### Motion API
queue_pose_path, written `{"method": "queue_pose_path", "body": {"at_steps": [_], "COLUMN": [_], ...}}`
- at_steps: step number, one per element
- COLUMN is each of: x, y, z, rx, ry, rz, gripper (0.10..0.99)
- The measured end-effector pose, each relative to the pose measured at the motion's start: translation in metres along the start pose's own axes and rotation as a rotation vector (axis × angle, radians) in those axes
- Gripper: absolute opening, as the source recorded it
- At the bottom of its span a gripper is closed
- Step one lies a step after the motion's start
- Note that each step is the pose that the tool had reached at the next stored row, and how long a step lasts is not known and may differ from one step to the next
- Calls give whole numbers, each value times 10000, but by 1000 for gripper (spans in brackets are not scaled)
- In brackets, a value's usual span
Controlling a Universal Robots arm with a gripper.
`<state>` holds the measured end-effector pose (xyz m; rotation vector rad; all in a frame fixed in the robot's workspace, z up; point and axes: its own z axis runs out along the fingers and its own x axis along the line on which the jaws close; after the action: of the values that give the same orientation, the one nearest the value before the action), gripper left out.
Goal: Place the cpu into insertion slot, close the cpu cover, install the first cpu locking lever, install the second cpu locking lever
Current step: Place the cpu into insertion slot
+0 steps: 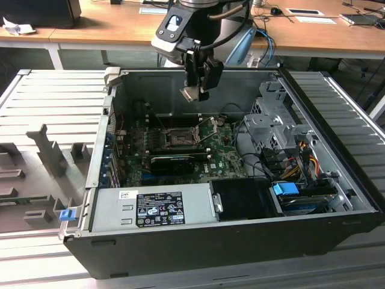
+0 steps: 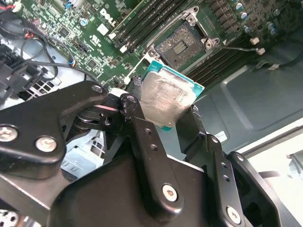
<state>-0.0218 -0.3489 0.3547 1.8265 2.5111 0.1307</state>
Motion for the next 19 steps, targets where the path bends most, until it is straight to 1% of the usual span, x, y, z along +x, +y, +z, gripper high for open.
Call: {"method": "queue_pose_path", "body": {"at_steps": [3, 6, 19], "x": [5, 11, 11], "y": [-17, -35, -40], "z": [4, 13, 38], "rx": [-2, -4, -5], "ry": [-21, -21, -26], "rz": [213, 226, 280], "gripper": [533, 533, 533]}}
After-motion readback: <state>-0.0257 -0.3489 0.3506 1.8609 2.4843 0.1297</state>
